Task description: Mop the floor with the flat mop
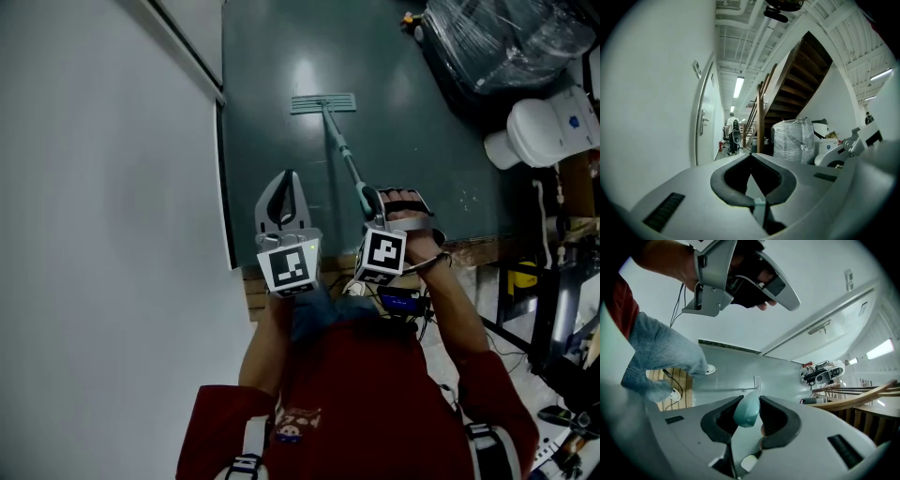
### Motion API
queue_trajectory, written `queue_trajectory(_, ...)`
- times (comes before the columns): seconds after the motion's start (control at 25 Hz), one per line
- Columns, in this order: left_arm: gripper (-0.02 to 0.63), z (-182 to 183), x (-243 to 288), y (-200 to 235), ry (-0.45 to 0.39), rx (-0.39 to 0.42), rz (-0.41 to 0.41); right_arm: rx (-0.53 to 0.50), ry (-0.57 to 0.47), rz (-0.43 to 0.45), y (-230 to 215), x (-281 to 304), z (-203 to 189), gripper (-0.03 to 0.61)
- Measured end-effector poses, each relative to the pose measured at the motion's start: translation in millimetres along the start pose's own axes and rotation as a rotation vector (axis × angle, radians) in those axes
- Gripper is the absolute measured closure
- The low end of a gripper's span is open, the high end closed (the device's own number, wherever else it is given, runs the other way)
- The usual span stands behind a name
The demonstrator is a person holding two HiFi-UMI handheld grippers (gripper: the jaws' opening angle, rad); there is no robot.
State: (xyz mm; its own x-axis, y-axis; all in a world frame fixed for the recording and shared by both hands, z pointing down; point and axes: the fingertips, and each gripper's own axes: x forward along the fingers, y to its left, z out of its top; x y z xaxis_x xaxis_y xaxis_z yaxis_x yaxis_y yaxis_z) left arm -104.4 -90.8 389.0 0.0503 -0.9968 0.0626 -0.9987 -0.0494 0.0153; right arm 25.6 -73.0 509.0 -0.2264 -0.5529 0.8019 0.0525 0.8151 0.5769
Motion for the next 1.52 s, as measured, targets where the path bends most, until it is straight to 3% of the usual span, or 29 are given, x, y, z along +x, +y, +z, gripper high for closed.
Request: queue_trajectory(1.52,0.598,-31.8,102.0,78.1,0.035,-0.021,0.007,-0.005,0.051,0.009,-70.8,100.8,33.6,0.46)
